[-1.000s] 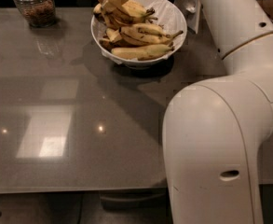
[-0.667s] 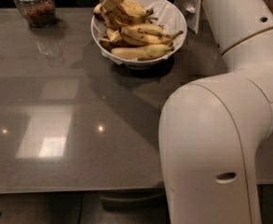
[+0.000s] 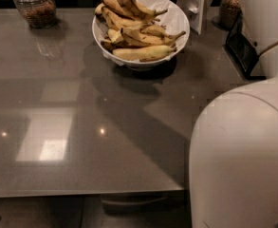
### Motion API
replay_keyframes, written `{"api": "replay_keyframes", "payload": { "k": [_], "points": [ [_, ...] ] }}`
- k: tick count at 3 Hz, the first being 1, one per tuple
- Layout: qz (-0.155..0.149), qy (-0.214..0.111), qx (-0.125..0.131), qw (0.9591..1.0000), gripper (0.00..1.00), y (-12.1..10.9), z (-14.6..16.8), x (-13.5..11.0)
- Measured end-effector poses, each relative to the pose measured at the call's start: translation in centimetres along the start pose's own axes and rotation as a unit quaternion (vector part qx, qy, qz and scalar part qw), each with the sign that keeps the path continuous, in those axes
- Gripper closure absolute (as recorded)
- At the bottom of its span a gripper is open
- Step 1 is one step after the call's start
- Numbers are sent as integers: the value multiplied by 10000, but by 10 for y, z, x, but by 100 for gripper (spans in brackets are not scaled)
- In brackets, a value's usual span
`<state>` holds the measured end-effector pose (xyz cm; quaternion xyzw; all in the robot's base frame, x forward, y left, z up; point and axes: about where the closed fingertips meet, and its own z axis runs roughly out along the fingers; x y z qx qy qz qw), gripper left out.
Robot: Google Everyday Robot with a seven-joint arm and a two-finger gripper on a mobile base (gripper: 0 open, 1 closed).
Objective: Pick banana from white bowl
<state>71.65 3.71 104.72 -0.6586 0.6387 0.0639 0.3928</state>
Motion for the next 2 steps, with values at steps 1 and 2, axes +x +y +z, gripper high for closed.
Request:
{"api": "replay_keyframes", "payload": {
  "k": [1,2],
  "points": [
    [221,55,140,9996,100,15,-26,5],
    [504,27,217,9985,100,44,-51,12]
  ]
}}
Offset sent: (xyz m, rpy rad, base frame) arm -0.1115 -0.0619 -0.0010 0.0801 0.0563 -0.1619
